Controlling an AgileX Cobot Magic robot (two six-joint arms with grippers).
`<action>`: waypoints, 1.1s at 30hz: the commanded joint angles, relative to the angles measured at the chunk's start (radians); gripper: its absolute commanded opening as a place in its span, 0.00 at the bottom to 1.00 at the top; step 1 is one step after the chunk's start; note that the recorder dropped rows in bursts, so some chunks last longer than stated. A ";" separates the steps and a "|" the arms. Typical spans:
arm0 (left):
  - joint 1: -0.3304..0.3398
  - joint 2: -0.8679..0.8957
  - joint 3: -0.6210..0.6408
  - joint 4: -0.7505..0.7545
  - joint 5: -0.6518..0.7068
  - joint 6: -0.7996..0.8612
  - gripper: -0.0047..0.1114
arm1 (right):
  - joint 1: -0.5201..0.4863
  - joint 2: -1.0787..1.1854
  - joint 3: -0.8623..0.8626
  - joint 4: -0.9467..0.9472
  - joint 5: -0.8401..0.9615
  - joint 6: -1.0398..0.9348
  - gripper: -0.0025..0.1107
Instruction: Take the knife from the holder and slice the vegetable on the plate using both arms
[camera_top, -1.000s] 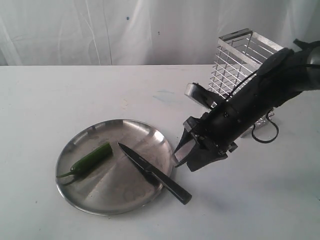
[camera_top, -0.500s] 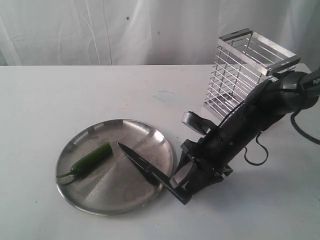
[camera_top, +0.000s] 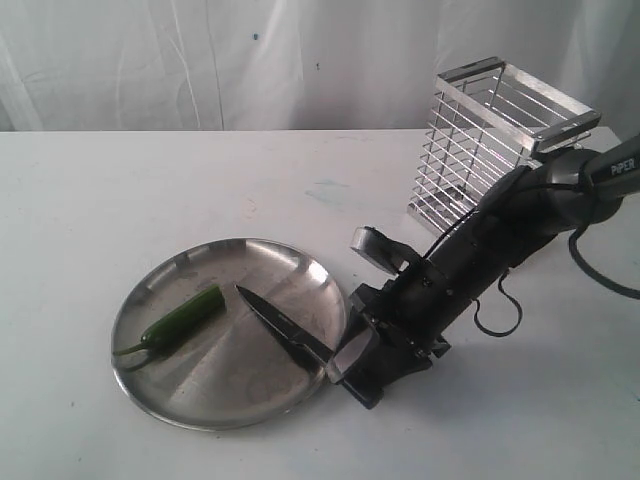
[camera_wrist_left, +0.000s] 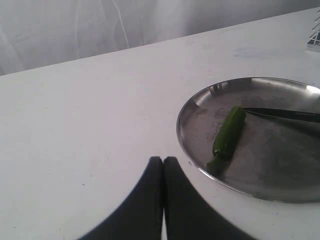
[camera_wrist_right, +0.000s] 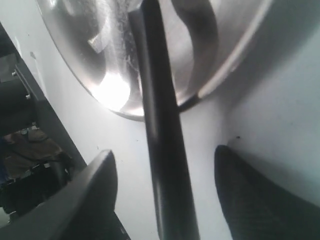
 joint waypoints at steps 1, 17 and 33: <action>-0.004 -0.003 0.003 -0.002 -0.001 -0.007 0.04 | 0.010 0.033 0.004 -0.005 -0.001 -0.025 0.51; -0.004 -0.003 0.003 -0.002 -0.001 -0.007 0.04 | 0.010 0.132 0.004 0.023 -0.001 -0.053 0.34; -0.004 -0.003 0.003 -0.002 -0.001 -0.007 0.04 | 0.010 0.122 0.004 0.016 -0.001 -0.053 0.02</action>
